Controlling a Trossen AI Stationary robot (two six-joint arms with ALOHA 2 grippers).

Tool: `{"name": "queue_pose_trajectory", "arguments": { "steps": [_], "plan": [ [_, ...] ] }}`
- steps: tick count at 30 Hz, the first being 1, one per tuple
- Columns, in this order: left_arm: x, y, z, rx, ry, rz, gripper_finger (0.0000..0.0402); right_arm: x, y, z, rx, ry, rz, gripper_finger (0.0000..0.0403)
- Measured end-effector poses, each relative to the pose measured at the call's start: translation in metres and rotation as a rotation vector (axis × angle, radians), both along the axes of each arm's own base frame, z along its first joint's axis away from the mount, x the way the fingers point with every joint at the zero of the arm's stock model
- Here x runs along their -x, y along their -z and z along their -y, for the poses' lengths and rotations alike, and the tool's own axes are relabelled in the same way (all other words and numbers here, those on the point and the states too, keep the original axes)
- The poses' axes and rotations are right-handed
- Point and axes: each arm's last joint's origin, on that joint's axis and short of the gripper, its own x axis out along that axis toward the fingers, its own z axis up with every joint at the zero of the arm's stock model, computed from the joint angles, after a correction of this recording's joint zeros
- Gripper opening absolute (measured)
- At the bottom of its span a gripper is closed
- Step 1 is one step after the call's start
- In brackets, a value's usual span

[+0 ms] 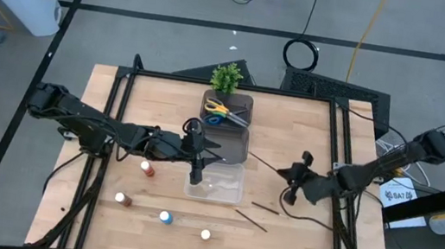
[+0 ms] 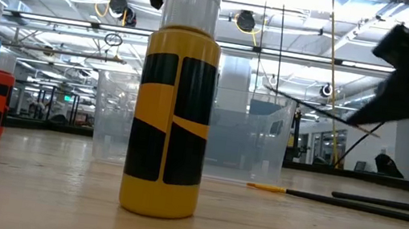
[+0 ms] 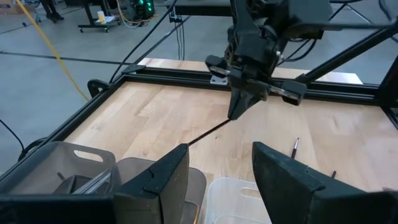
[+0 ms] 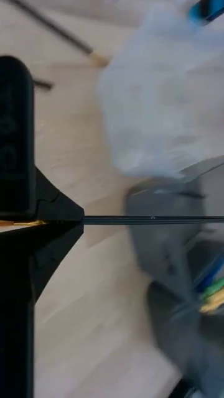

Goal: Pick & Place Paint Supplies
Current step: Put the gold paintbrush into the bottom black bin

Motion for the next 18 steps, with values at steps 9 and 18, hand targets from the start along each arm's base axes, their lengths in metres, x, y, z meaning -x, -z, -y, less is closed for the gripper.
{"name": "queue_pose_trajectory", "arguments": {
  "steps": [9,18],
  "plan": [
    [0.000,0.000,0.000,0.000,0.000,0.000,0.0189,-0.038,-0.014,0.024,-0.006,-0.072,0.077,0.0000],
    [0.000,0.000,0.000,0.000,0.000,0.000,0.0189,-0.099,-0.040,0.045,0.076,-0.113,0.030,0.0000]
  ]
}}
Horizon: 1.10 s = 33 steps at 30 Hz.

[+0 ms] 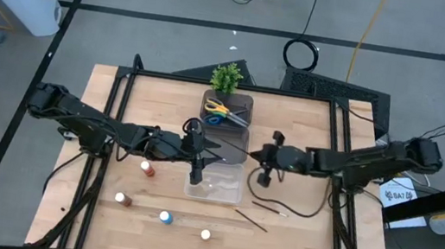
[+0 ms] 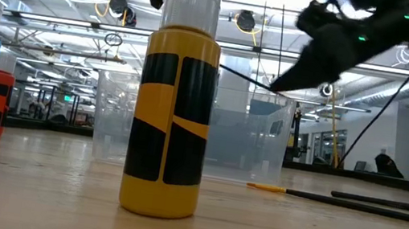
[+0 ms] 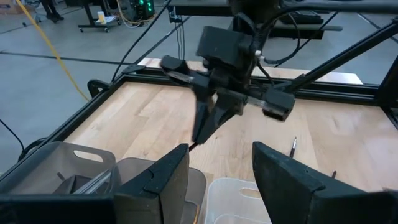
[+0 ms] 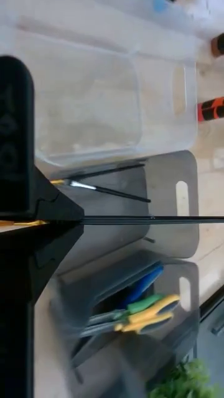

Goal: Pick & Place Paint Supplies
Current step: Put the gold paintbrush into the bottom black bin, then put the silver paintbrush into the bottom black bin

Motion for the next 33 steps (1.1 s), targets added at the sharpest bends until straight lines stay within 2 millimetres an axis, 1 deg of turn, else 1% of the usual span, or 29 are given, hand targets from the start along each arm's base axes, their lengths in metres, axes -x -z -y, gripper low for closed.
{"name": "queue_pose_trajectory", "arguments": {
  "steps": [7,10,13,17,22,25,27,29,33],
  "plan": [
    [0.000,0.000,0.000,0.000,0.000,0.000,0.0189,-0.045,-0.002,0.015,0.011,-0.045,-0.045,0.0000],
    [0.000,0.000,0.000,0.000,0.000,0.000,0.0189,-0.057,0.001,0.021,0.021,-0.041,-0.050,0.0000],
    [0.000,0.000,0.000,0.000,0.000,0.000,0.0189,-0.062,0.005,0.026,0.022,-0.023,-0.033,0.0004],
    [0.000,0.000,0.000,0.000,0.000,0.000,0.0189,-0.062,0.005,0.031,0.022,-0.007,-0.030,0.0030],
    [0.000,0.000,0.000,0.000,0.000,0.000,0.0189,-0.061,0.003,0.031,0.022,-0.008,-0.022,0.0079],
    [0.000,0.000,0.000,0.000,0.000,0.000,0.0189,-0.061,0.003,0.027,0.022,-0.019,-0.027,0.0109],
    [0.000,0.000,0.000,0.000,0.001,0.000,0.0189,-0.055,-0.002,0.021,0.020,-0.041,-0.044,0.0125],
    [0.000,0.000,0.000,0.000,0.000,0.000,0.0189,-0.049,-0.011,0.011,0.019,-0.073,-0.041,0.0137],
    [0.000,0.000,0.000,0.000,0.000,0.000,0.0189,-0.024,-0.027,-0.020,-0.031,-0.149,-0.089,0.0147]
  ]
}}
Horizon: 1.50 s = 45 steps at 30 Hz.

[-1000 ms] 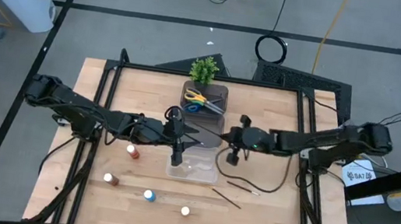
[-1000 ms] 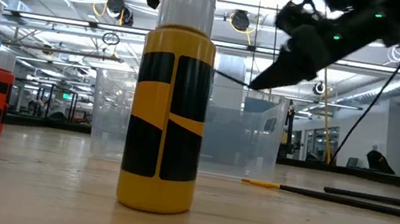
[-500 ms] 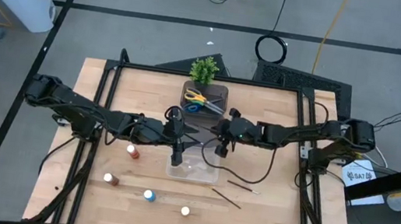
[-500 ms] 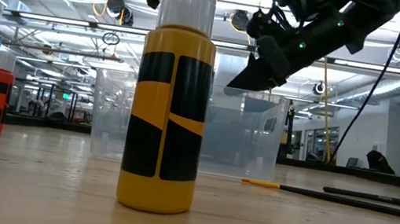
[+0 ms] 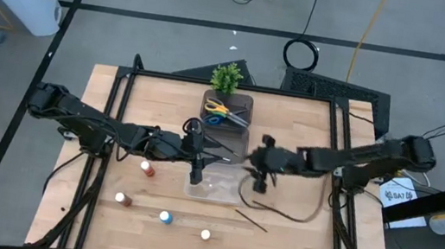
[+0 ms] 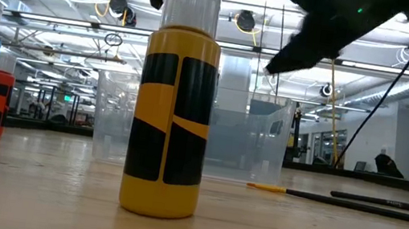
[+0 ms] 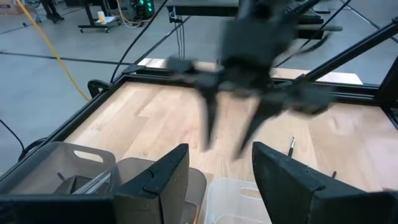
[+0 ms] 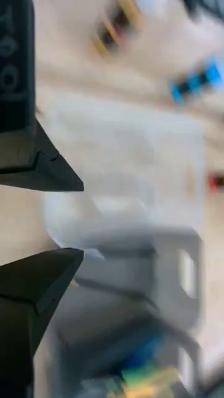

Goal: Pick & Place Paint Supplies
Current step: Put the silver paintbrush into the bottom black bin

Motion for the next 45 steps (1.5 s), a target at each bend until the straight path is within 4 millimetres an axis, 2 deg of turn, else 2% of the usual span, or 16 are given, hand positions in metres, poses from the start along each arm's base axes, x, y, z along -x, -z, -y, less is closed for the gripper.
{"name": "queue_pose_trajectory", "arguments": {
  "steps": [3,6,10,16,20,27,32,45],
  "plan": [
    [0.000,0.000,0.000,0.000,0.000,0.000,0.0189,0.024,-0.009,-0.028,-0.064,-0.057,-0.058,0.0145],
    [0.000,0.000,0.000,0.000,0.000,0.000,0.0189,0.047,-0.008,-0.055,-0.116,-0.081,-0.148,0.0138],
    [0.000,0.000,0.000,0.000,0.000,0.000,0.0189,0.077,0.001,-0.084,-0.081,-0.059,-0.282,0.0133],
    [0.000,0.000,0.000,0.000,0.000,0.000,0.0189,0.111,0.030,-0.109,-0.112,-0.051,-0.357,0.0134],
    [0.000,0.000,0.000,0.000,0.000,0.000,0.0189,0.123,0.056,-0.113,-0.121,-0.057,-0.302,0.0134],
    [0.000,0.000,0.000,0.000,0.000,0.000,0.0189,0.136,0.093,-0.103,-0.139,-0.066,-0.257,0.0131],
    [0.000,0.000,0.000,0.000,0.000,0.000,0.0189,0.139,0.109,-0.099,-0.173,-0.073,-0.225,0.0130],
    [0.000,0.000,0.000,0.000,0.000,0.000,0.0189,0.136,0.145,-0.102,-0.083,-0.012,-0.349,0.0129]
  ]
}}
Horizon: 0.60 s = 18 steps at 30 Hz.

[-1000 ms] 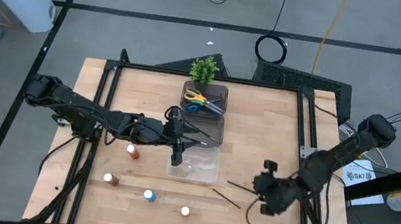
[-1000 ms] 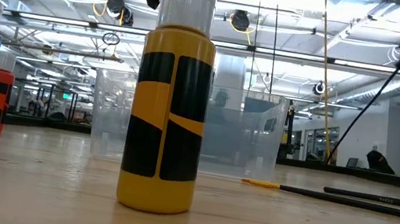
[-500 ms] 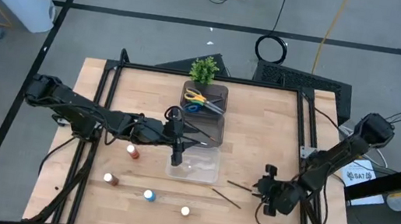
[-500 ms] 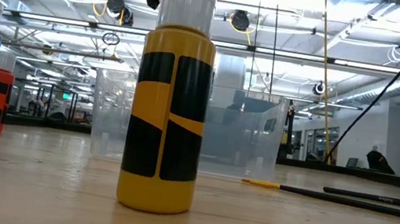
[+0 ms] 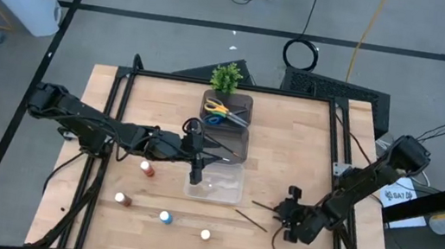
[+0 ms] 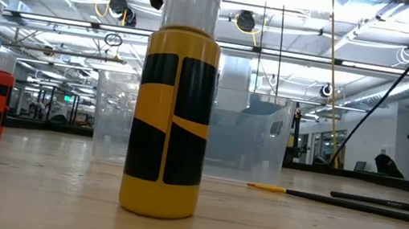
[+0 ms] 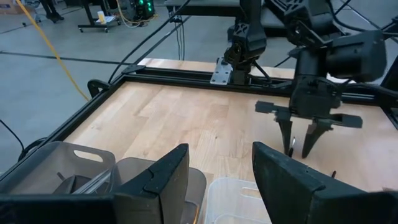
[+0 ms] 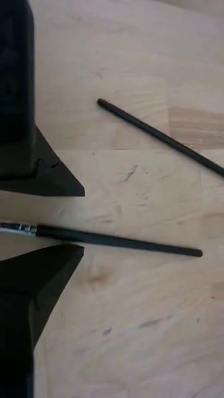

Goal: Pick & Place Paint Supplies
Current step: Put the silver paintbrush into the bottom black bin

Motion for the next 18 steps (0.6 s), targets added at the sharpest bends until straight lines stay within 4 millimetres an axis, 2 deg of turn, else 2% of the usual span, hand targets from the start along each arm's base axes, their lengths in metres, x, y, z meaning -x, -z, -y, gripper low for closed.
{"name": "queue_pose_trajectory", "arguments": {
  "steps": [4,12,18],
  "plan": [
    [0.0000,0.0000,0.0000,0.000,0.000,0.000,0.0189,0.0043,0.0070,0.0042,0.025,0.046,-0.069,0.0107],
    [0.0000,0.0000,0.0001,0.000,0.000,0.000,0.0189,0.0083,0.0088,0.0077,0.033,0.084,-0.124,0.0014],
    [0.0000,0.0001,0.0001,0.000,0.000,0.000,0.0189,0.0088,0.0092,0.0098,0.025,0.126,-0.137,0.0007]
  ]
}}
